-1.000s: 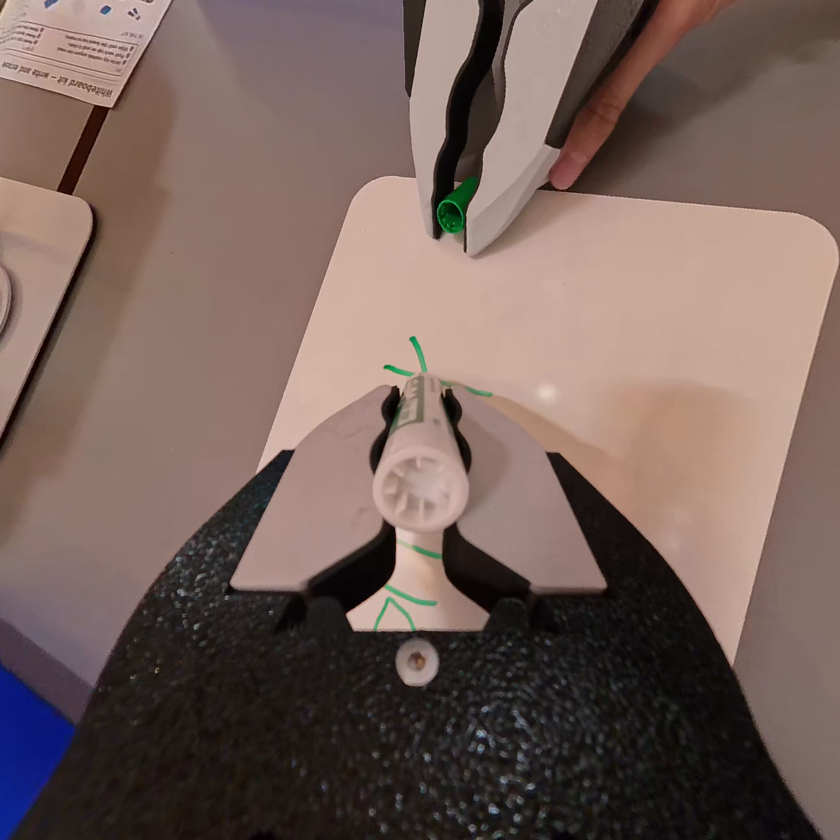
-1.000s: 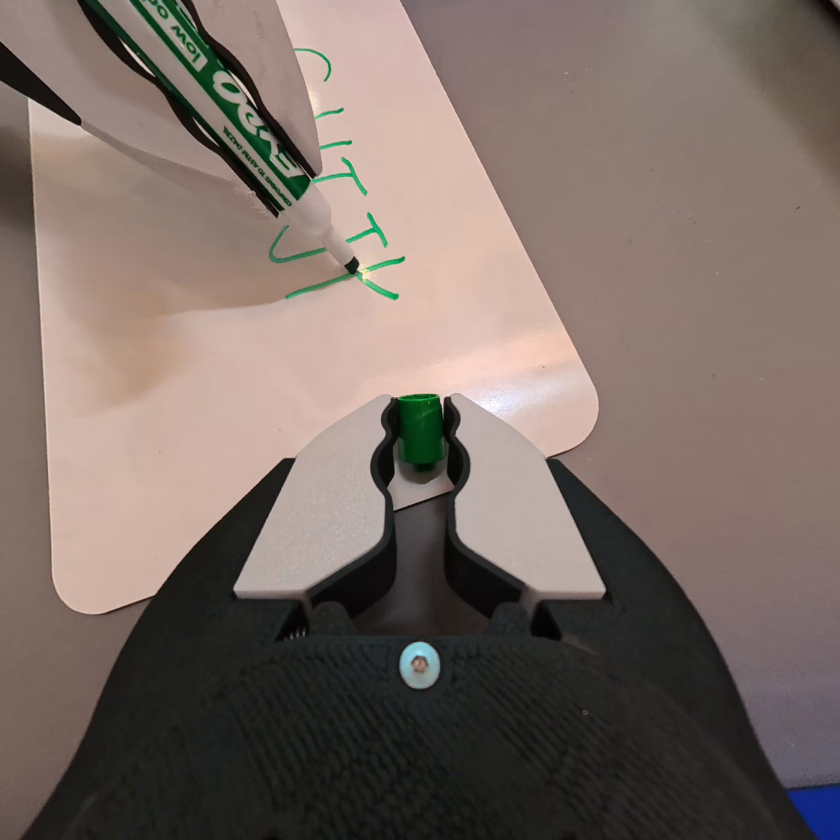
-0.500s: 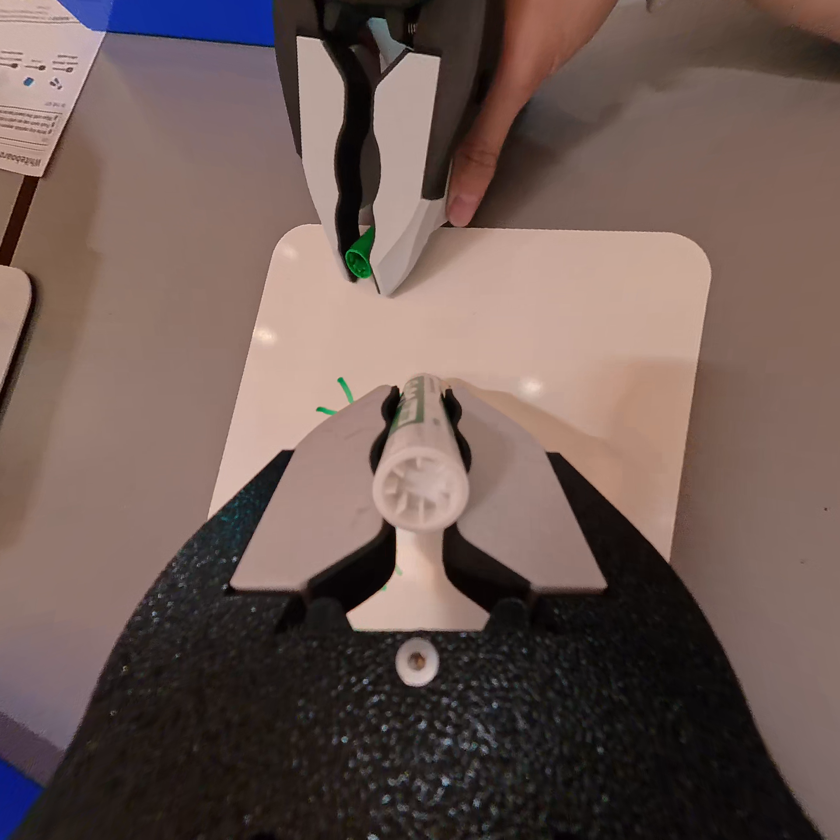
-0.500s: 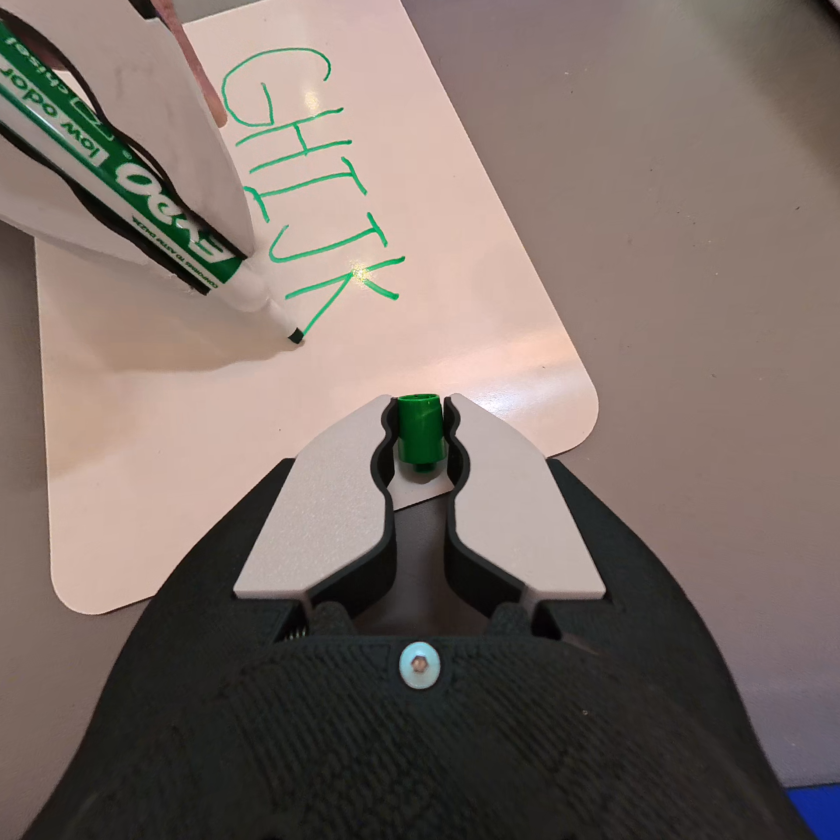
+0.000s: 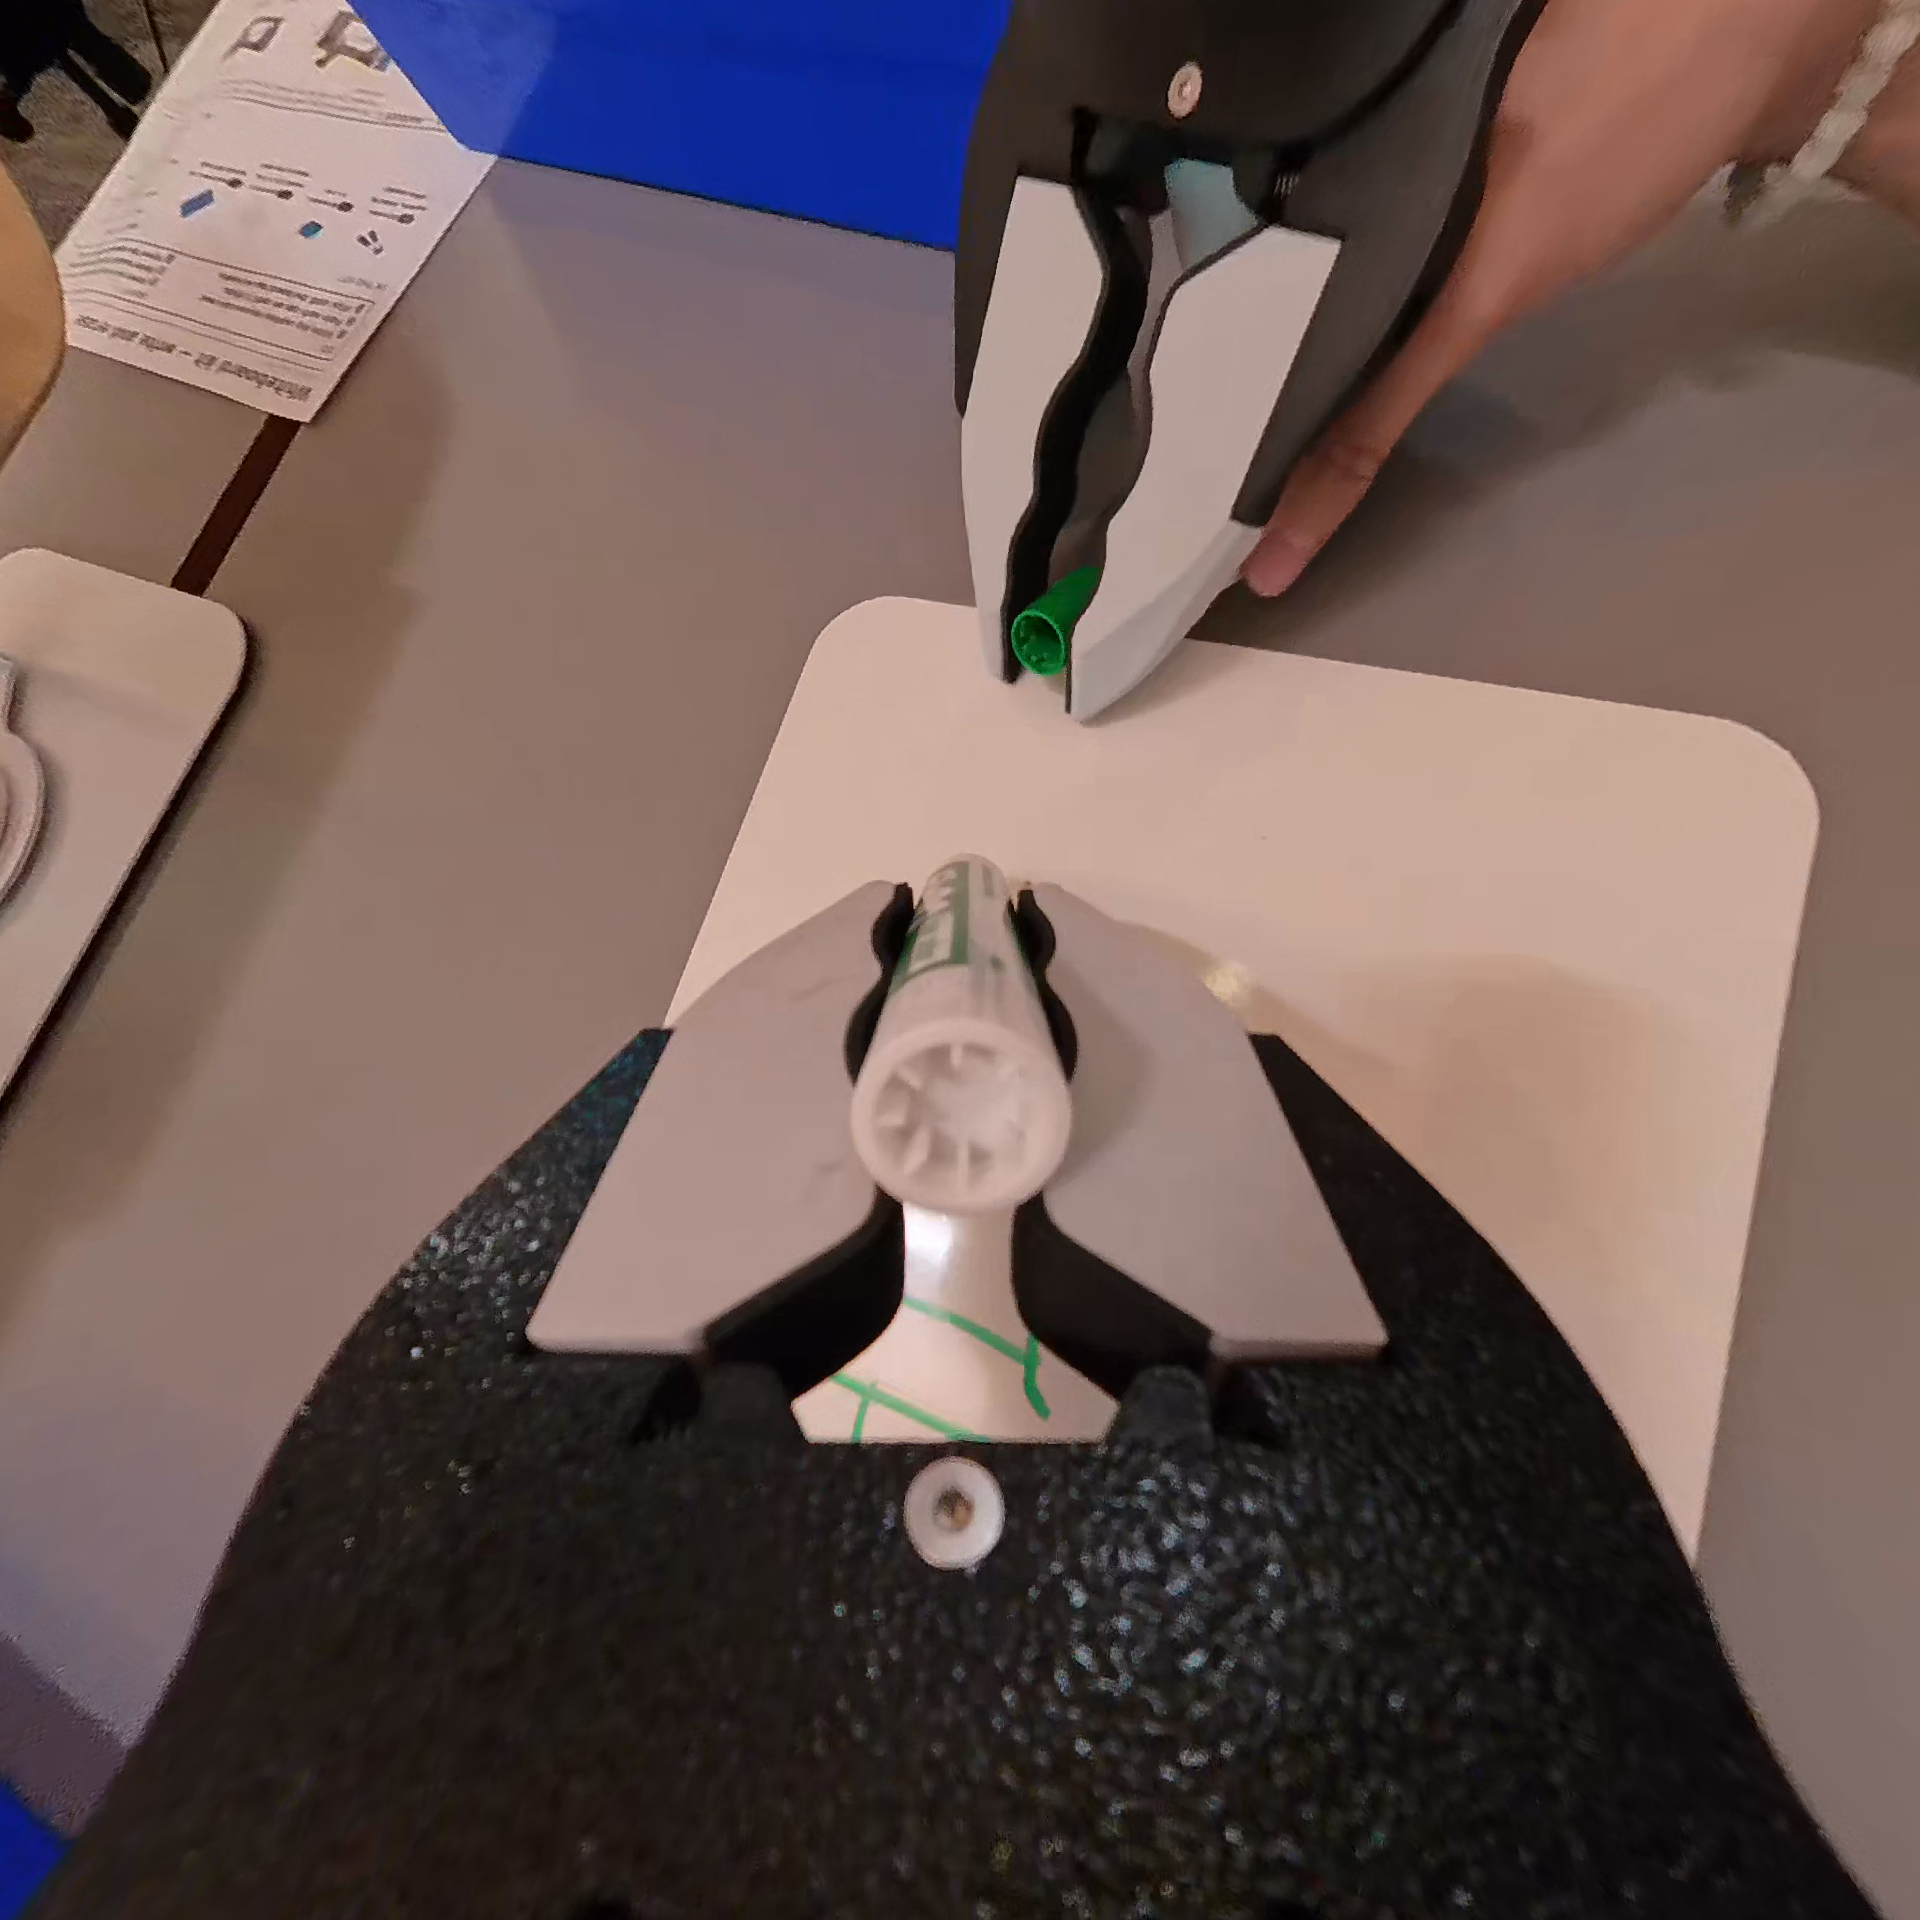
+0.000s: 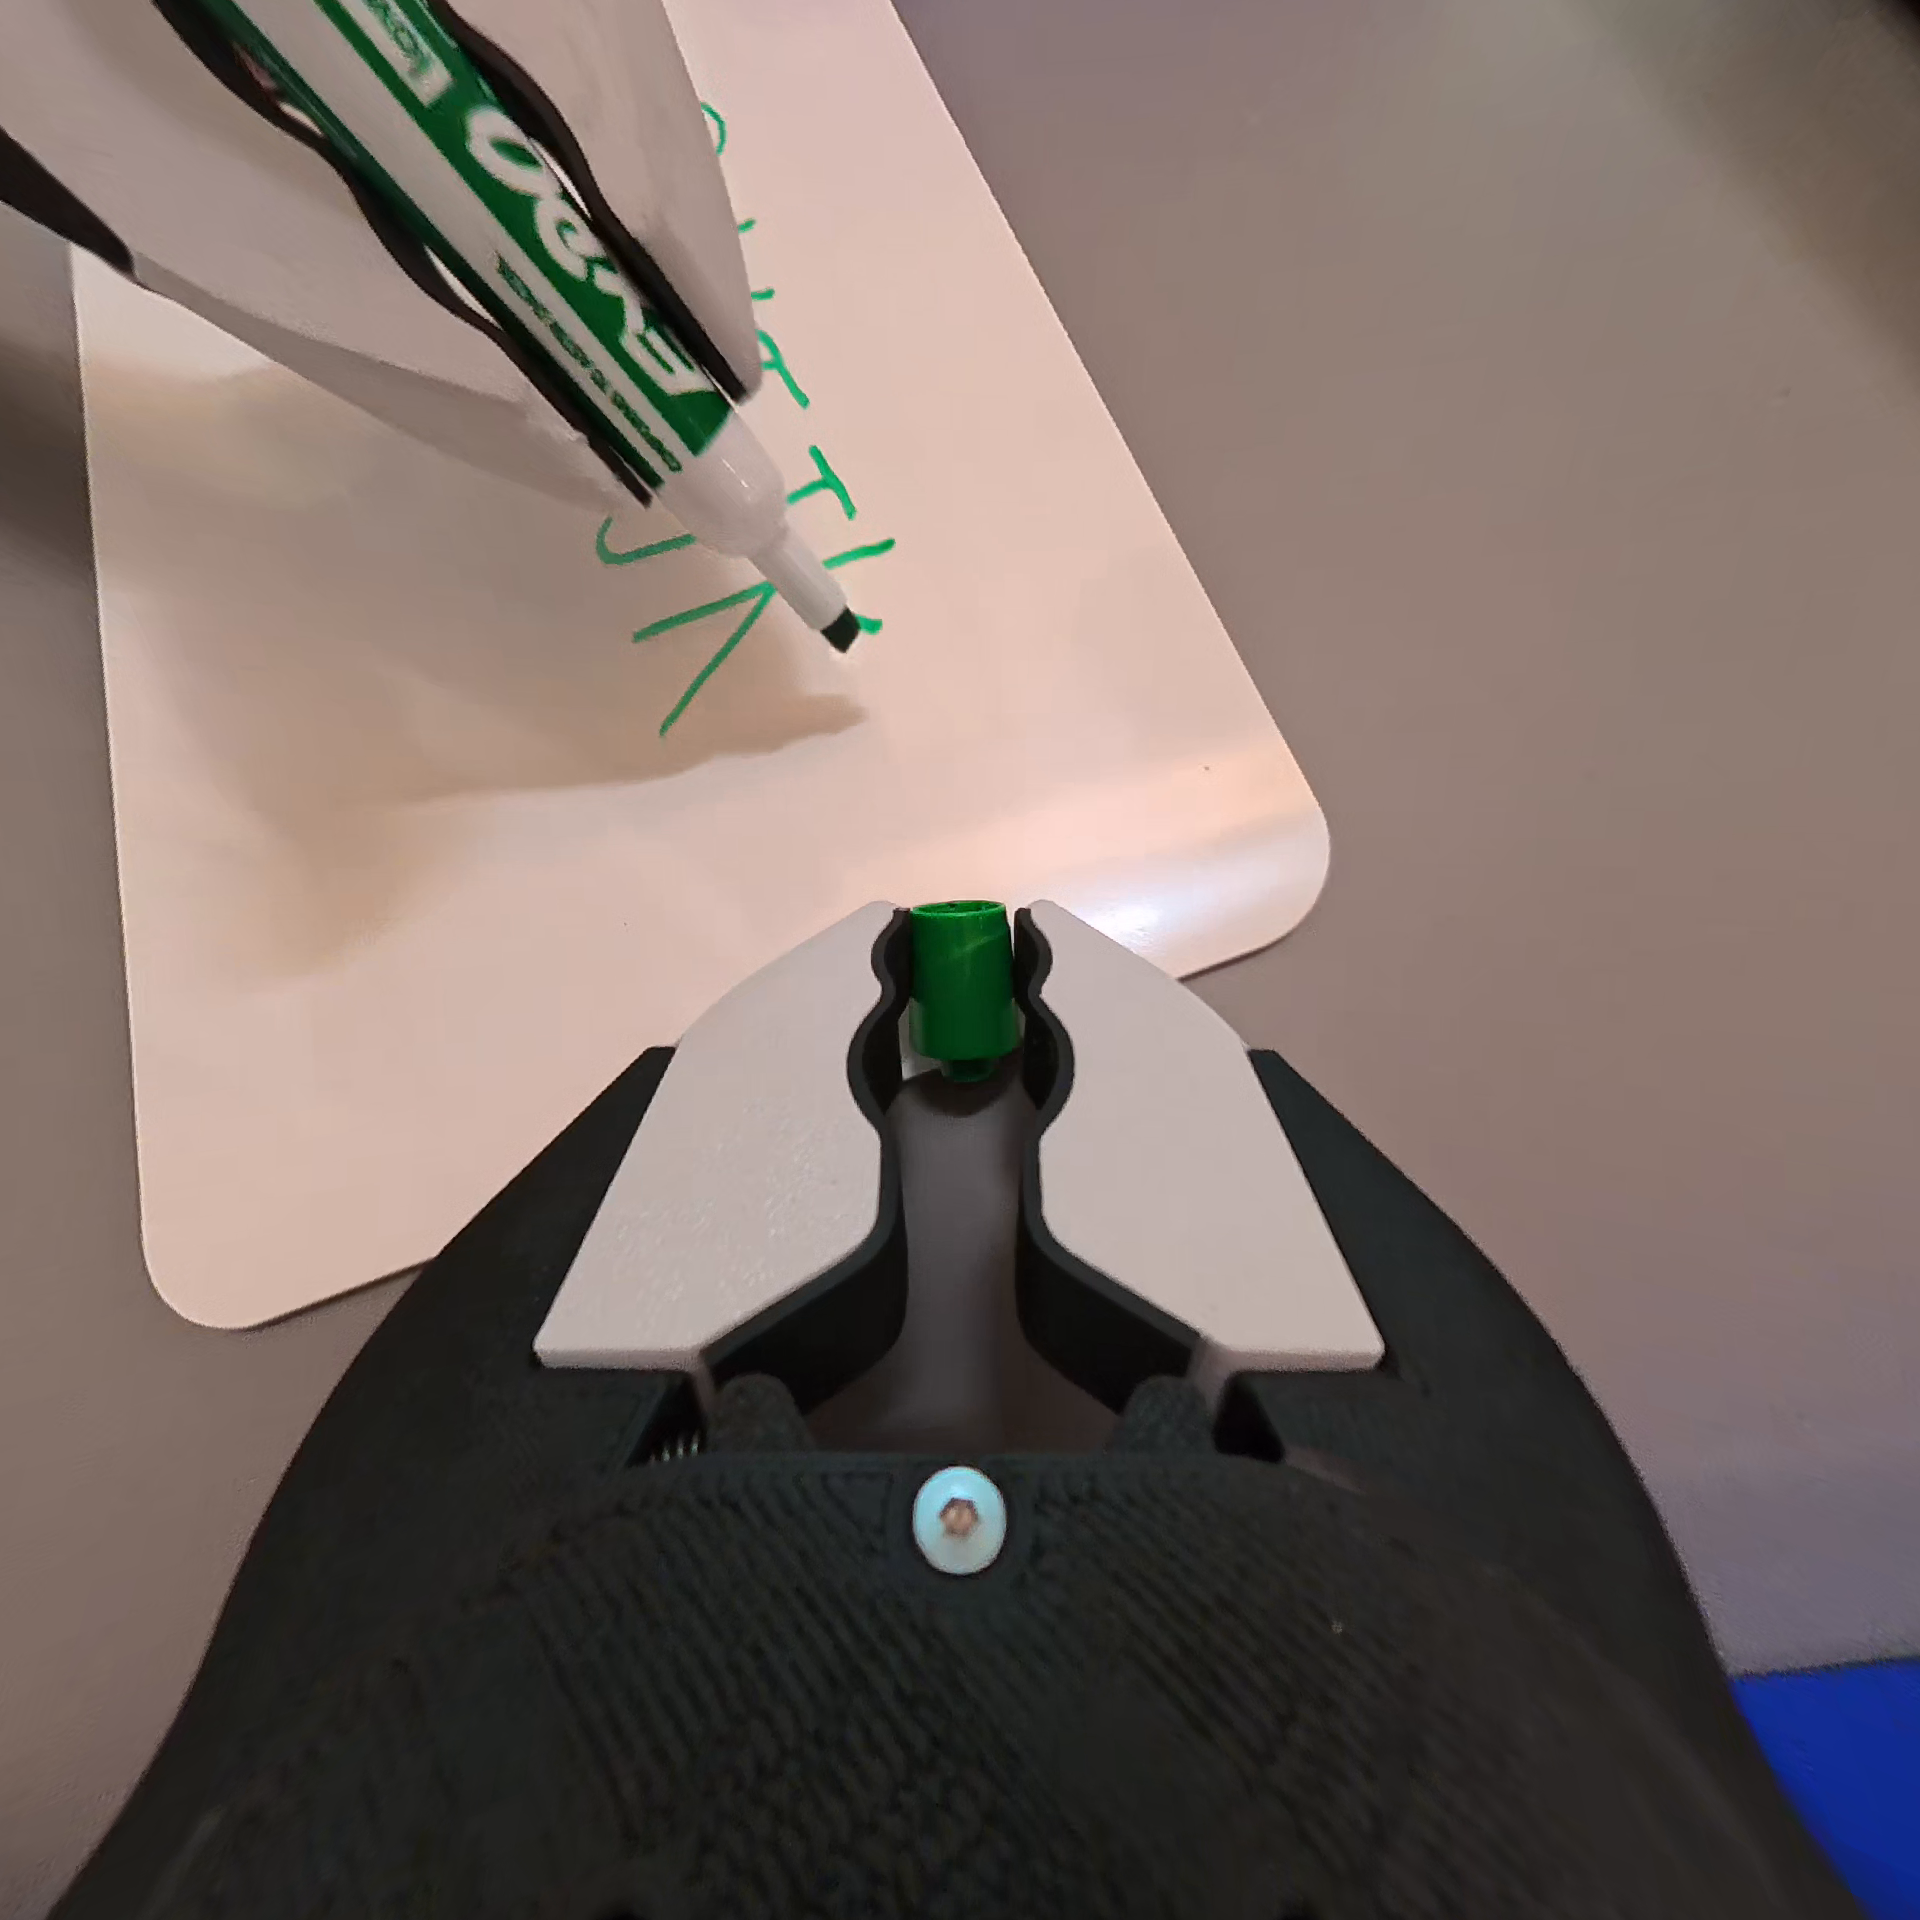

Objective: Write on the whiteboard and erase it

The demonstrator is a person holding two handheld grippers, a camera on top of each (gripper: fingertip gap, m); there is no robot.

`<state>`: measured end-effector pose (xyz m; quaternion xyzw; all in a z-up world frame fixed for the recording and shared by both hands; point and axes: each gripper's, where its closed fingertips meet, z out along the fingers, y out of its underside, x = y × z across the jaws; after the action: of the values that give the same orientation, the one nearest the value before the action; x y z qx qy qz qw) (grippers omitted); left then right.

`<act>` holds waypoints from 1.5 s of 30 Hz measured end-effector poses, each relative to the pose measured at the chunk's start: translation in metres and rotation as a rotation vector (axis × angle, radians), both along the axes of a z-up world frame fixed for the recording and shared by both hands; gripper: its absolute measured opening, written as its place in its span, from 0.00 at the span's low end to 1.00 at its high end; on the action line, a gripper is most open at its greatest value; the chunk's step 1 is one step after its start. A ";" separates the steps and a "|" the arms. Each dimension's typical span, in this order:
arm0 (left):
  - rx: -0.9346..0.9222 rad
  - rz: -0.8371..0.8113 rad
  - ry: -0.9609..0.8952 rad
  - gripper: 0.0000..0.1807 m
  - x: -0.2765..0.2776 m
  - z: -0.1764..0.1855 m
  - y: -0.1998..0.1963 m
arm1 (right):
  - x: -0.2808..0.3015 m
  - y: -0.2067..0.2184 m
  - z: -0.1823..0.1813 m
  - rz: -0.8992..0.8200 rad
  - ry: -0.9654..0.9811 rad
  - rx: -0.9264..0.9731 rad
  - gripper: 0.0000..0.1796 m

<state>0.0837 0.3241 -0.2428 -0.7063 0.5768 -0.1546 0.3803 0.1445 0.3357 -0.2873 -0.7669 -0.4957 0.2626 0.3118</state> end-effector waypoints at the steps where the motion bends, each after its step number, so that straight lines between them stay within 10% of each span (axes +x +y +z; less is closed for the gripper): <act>1: 0.007 0.004 0.013 0.11 0.001 -0.002 0.002 | 0.001 0.001 0.000 -0.006 0.001 0.002 0.10; 45: -0.002 -0.076 0.084 0.11 0.028 -0.015 -0.036 | 0.002 0.001 -0.001 -0.002 -0.009 0.024 0.10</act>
<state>0.1119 0.2886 -0.2582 -0.6901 0.6185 -0.1395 0.3489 0.1466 0.3365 -0.2882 -0.7646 -0.4995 0.2530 0.3190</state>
